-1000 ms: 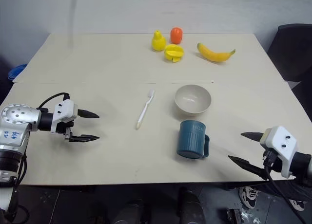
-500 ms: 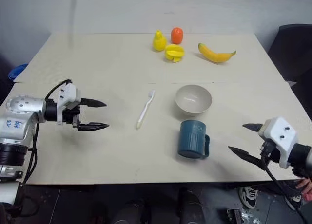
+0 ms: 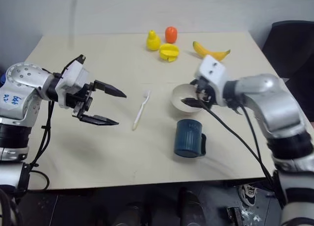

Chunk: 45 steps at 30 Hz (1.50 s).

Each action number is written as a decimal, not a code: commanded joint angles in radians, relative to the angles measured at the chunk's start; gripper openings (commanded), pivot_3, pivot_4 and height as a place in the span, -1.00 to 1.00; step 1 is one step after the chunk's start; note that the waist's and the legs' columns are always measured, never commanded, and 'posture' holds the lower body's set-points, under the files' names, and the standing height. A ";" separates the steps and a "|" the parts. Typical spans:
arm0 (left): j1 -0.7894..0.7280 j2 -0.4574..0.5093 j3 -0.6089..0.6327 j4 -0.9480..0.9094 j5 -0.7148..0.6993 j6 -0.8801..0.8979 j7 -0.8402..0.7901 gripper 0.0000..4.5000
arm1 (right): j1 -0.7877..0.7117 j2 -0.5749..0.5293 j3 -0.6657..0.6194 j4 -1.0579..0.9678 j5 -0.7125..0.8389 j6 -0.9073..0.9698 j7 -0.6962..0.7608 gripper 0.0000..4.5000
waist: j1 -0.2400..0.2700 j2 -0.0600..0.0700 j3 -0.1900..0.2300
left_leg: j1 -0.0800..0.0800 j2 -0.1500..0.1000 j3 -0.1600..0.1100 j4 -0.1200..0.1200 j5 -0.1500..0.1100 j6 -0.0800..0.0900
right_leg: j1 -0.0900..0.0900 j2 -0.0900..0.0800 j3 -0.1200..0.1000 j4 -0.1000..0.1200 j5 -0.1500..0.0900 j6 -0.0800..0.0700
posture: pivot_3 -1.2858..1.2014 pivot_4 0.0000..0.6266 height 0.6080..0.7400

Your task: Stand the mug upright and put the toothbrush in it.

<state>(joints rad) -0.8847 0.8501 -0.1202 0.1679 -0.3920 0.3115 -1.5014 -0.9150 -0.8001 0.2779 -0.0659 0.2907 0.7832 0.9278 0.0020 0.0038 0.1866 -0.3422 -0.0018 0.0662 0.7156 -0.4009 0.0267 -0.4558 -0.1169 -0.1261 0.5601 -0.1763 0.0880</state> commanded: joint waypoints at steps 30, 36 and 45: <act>-0.064 -0.071 -0.020 0.107 0.054 -0.107 -0.033 1.00 | -0.099 0.241 0.052 0.178 -0.116 0.159 -0.080 0.42 | -0.005 0.001 0.000 | -0.010 0.000 0.002 0.009 0.001 -0.002 | -0.010 0.000 0.000 0.006 0.002 0.000 | 0.03 -0.52 1.00; -0.056 -0.061 -0.012 0.086 0.049 -0.095 -0.024 1.00 | -0.104 0.270 0.078 0.278 -0.141 0.124 -0.055 0.42 | -0.009 0.001 0.001 | -0.010 0.000 0.002 0.009 0.001 -0.003 | -0.010 0.000 0.000 0.007 0.002 0.000 | 0.03 -0.52 1.00; -0.062 -0.056 -0.008 0.091 0.061 -0.098 -0.016 1.00 | -0.123 0.309 0.070 0.372 -0.185 0.018 -0.065 -0.41 | -0.028 0.001 0.001 | -0.010 0.000 0.002 0.009 0.001 -0.003 | -0.010 0.000 0.000 0.007 0.002 0.001 | 0.03 -0.52 1.00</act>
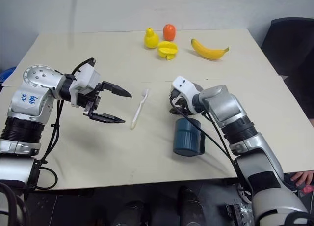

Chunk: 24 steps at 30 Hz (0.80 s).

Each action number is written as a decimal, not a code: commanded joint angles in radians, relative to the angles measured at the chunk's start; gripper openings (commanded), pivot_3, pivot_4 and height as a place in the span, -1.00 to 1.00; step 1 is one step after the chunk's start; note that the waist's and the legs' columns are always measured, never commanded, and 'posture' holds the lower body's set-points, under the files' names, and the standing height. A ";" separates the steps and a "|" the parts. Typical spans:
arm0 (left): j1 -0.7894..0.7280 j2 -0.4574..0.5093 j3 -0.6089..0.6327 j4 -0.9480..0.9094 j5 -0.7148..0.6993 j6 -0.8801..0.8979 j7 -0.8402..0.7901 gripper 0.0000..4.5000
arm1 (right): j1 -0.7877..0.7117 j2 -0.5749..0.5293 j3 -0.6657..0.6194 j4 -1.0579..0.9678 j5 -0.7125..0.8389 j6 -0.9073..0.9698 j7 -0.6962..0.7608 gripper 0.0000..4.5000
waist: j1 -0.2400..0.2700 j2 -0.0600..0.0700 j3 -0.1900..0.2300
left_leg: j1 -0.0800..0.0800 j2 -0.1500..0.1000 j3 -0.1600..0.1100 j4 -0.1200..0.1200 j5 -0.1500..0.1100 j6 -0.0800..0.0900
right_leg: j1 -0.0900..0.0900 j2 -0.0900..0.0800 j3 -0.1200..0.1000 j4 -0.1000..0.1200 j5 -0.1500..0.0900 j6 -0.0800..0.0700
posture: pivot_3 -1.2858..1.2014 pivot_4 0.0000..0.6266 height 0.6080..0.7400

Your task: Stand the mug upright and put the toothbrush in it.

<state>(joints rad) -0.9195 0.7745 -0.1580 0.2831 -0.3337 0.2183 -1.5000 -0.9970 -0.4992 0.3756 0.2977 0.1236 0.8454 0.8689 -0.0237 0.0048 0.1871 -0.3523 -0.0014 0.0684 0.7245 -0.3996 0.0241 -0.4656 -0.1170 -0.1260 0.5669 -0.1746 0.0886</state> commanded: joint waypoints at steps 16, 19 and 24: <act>-0.021 -0.035 0.017 -0.081 -0.025 0.014 -0.023 1.00 | 0.118 -0.491 -0.153 -0.429 -0.096 -0.077 0.174 -0.99 | 0.031 0.003 0.002 | -0.002 0.000 -0.002 0.000 0.000 0.000 | 0.000 -0.001 -0.002 -0.003 0.000 0.000 | 0.03 -0.52 1.00; -0.027 -0.070 0.009 -0.128 -0.065 0.053 -0.031 1.00 | 0.430 -0.675 -0.434 -0.634 -0.072 0.037 0.191 -0.99 | 0.051 0.003 0.002 | -0.003 0.000 -0.002 -0.001 -0.001 0.000 | 0.000 0.000 -0.002 -0.005 0.000 0.000 | 0.03 -0.52 1.00; -0.057 -0.116 0.003 -0.161 -0.132 0.125 -0.061 1.00 | 0.891 -0.594 -0.884 -0.914 -0.088 0.268 0.175 -0.99 | 0.049 0.002 0.002 | -0.001 0.000 -0.001 0.001 -0.001 0.001 | 0.004 0.000 -0.002 -0.006 0.002 0.003 | 0.03 -0.52 1.00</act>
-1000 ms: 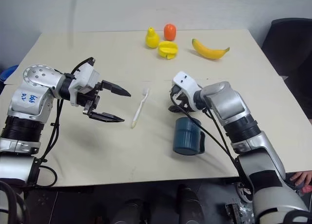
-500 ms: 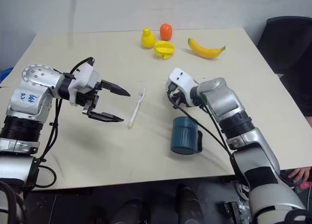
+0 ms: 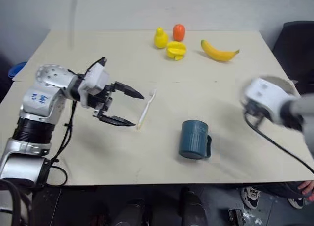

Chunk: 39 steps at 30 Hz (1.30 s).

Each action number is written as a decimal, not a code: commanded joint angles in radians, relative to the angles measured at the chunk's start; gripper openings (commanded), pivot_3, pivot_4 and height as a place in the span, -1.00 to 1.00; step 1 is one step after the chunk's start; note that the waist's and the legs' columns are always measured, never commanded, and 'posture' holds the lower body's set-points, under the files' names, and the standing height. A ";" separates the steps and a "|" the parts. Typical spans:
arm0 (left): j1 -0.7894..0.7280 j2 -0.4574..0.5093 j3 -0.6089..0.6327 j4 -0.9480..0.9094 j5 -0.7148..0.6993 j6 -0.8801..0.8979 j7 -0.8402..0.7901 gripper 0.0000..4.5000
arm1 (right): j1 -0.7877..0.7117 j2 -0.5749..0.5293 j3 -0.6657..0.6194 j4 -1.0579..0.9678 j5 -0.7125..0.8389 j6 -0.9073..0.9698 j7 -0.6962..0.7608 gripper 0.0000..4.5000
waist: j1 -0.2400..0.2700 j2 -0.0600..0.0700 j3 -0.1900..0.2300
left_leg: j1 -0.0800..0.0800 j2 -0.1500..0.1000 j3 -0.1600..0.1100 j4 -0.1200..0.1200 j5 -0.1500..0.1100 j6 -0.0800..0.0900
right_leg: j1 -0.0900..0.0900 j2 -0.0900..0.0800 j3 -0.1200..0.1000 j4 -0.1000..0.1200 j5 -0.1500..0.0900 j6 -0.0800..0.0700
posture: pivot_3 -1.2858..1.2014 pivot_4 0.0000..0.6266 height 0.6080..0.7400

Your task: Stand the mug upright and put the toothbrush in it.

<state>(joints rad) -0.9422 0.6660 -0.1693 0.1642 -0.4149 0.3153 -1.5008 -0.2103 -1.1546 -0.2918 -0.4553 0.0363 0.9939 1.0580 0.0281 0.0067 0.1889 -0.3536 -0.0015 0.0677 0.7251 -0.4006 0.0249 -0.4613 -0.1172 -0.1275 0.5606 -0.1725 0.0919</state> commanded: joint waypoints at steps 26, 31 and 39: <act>-0.064 -0.064 -0.040 0.056 -0.020 -0.070 -0.083 1.00 | 0.358 0.400 -0.442 -0.249 0.086 0.050 -0.366 0.78 | -0.008 0.001 0.000 | 0.018 0.000 0.002 -0.006 -0.003 0.007 | 0.014 0.003 0.014 -0.002 0.002 -0.002 | 0.03 -0.52 1.00; -0.071 -0.062 -0.042 0.071 -0.014 -0.079 -0.082 1.00 | 0.144 0.277 -0.411 -0.372 0.244 0.322 -0.323 0.92 | -0.009 0.001 0.000 | 0.018 0.001 0.002 -0.006 -0.003 0.007 | 0.014 0.003 0.014 -0.002 0.002 -0.002 | 0.03 -0.52 1.00; -0.046 -0.039 -0.040 0.024 -0.027 -0.053 -0.079 1.00 | -0.135 0.414 -0.380 -0.378 0.499 0.621 -0.426 0.92 | 0.000 0.000 0.000 | 0.017 0.001 -0.002 -0.005 -0.004 0.008 | 0.011 0.002 0.011 -0.003 0.002 -0.002 | 0.03 -0.52 1.00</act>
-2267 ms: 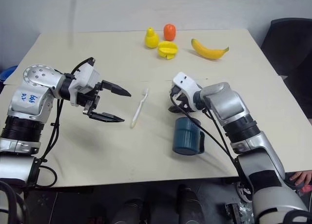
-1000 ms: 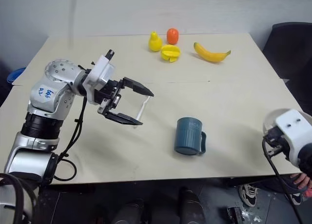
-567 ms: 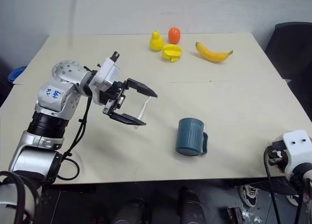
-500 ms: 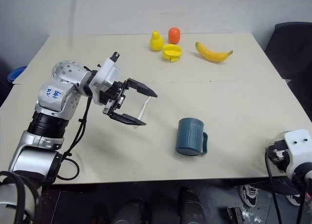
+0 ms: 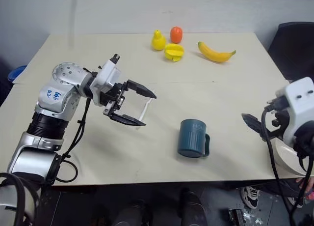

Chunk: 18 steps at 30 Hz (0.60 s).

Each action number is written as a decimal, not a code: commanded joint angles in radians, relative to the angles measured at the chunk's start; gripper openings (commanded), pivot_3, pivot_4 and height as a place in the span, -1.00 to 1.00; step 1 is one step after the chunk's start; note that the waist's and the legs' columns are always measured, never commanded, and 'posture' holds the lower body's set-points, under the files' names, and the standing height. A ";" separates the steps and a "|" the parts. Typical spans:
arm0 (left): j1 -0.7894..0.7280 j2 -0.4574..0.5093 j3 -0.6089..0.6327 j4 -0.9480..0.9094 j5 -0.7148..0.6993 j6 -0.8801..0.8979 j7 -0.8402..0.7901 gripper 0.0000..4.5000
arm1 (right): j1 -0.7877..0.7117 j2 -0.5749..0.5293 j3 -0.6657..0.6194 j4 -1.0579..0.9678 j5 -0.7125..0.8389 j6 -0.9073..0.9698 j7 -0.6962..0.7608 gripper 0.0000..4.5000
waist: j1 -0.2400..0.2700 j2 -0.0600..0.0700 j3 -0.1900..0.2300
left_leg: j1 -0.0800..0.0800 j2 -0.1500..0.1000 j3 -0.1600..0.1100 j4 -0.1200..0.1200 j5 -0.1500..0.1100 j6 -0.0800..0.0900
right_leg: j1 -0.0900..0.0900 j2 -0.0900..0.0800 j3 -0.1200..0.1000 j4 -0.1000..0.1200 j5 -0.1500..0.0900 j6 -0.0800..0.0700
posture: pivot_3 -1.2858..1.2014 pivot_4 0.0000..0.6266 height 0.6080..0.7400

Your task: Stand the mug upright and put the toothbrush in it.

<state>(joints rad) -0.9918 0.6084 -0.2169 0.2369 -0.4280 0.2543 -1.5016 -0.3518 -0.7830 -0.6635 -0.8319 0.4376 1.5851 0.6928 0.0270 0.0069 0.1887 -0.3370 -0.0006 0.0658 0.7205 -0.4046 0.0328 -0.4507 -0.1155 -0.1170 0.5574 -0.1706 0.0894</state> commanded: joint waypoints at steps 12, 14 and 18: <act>0.041 0.032 0.009 -0.107 -0.013 0.024 -0.051 1.00 | 0.136 0.230 -0.078 0.183 0.986 -0.040 -0.788 0.05 | -0.006 0.000 0.000 | 0.001 0.001 0.003 0.000 -0.001 0.001 | 0.000 0.000 0.003 0.000 0.000 0.001 | 0.03 -0.52 1.00; 0.038 0.032 0.010 -0.110 -0.011 0.028 -0.049 1.00 | 0.236 0.129 0.036 0.229 1.261 -0.225 -1.030 0.05 | -0.007 0.001 0.000 | 0.002 0.003 0.003 -0.001 -0.001 0.000 | 0.000 0.000 0.003 0.001 0.000 0.001 | 0.03 -0.52 1.00; 0.021 0.039 0.010 -0.104 -0.004 0.030 -0.052 1.00 | 0.332 -0.033 0.226 0.258 1.517 -0.474 -1.266 0.05 | -0.008 0.001 0.001 | 0.002 -0.001 0.005 -0.001 -0.001 0.000 | 0.000 0.000 0.004 0.000 0.000 0.001 | 0.03 -0.52 1.00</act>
<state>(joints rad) -0.9479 0.6381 -0.2166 0.1597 -0.4283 0.2846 -1.5013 -0.0233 -0.7912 -0.4712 -0.5740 1.8607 1.2014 -0.5048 0.0186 0.0081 0.1897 -0.3355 -0.0014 0.0722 0.7188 -0.4053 0.0333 -0.4507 -0.1155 -0.1118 0.5568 -0.1699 0.0908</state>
